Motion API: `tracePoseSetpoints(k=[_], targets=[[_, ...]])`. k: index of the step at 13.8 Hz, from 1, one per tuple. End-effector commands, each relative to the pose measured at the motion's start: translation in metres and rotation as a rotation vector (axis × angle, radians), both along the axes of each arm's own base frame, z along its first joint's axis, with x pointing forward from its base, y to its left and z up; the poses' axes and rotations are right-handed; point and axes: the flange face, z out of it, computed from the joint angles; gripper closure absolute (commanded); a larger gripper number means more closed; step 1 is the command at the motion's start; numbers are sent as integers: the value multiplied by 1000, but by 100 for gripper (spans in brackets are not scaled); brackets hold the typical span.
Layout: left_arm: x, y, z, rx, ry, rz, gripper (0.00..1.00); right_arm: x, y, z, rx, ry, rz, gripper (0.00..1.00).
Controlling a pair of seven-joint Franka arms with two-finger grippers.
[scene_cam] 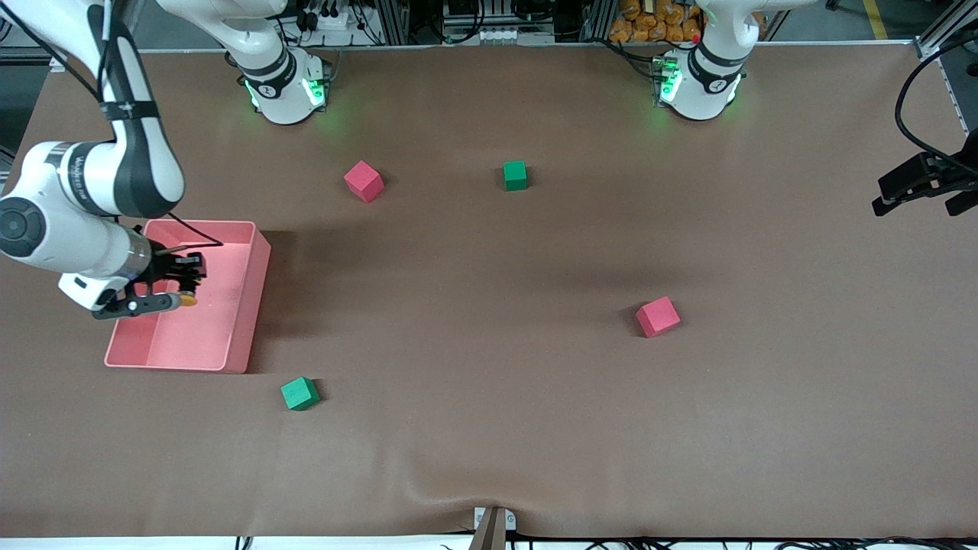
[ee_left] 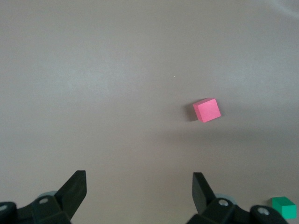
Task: Place and upright button with both arms
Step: 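Lift the button out of the tray and carry it to mid-table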
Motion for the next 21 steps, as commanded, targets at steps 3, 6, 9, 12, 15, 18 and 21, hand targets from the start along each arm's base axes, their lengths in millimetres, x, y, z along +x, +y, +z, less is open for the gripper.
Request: tracePoseSetpoints(k=[3,6,9,12,15,18,21], targets=[[-2,10,4,5,-10,-2,0,15,147,12,139,-29,128,100],[-1,11,2,6,-7,0,0,23,234,-8,172,-16,177,100],[0,11,2,5,-7,0,0,18,313,-25,235,2,157,100],[1,5,0,1,-5,-8,0,-7,395,-50,236,-34,74,100],[2,-9,-2,1,-1,-31,0,-62,489,-93,217,-67,-3,100],[8,-35,-15,-6,22,-69,0,-80,550,-115,236,-104,-126,100],[21,-68,-46,-49,75,-107,0,-85,582,-125,254,-118,-147,100]])
